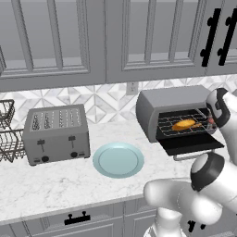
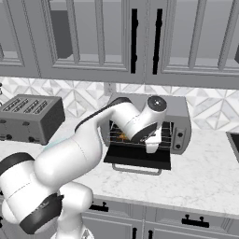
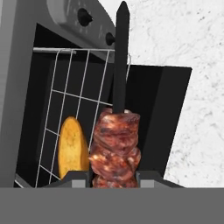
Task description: Pick up the kebab skewer and baguette bread, and place them inside the toaster oven. Close the toaster oven door and start by setting the timer.
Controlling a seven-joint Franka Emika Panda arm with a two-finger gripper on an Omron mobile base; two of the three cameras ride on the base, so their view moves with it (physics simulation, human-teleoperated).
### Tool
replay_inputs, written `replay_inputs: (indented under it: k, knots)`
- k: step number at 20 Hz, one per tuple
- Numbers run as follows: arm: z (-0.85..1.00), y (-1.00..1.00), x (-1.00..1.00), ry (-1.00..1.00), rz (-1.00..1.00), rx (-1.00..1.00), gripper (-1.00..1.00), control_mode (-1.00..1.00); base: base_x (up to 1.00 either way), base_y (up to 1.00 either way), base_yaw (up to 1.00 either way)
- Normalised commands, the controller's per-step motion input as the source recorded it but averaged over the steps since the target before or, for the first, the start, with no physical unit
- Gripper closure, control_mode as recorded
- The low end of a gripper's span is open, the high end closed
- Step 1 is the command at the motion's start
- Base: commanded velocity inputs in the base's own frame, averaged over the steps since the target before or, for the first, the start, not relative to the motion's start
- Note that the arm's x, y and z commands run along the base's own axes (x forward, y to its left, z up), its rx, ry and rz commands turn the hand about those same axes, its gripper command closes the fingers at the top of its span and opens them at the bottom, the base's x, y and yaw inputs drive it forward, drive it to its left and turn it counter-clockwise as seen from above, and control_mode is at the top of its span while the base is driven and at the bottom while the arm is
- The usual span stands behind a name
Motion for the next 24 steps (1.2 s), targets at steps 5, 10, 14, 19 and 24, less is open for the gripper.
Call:
replay_inputs:
  k: [5, 10, 14, 19, 24]
  knots:
    - [-0.19, 0.00, 0.00, 0.00, 0.00, 0.00, 1.00, -1.00, 0.00, 0.00, 0.00]
    - [-0.06, 0.00, 0.00, 0.01, 0.00, 0.00, 1.00, -1.00, 0.00, 0.00, 0.00]
    - [0.00, 0.00, 0.00, 0.00, 0.00, 0.00, 1.00, -1.00, 0.00, 0.00, 0.00]
    - [-0.12, 0.09, 0.11, 0.00, 0.00, 0.00, 1.00, -1.00, 0.00, 0.00, 0.00]
    - [-0.11, 0.13, 0.08, 0.00, 0.00, 0.00, 1.00, -1.00, 0.00, 0.00, 0.00]
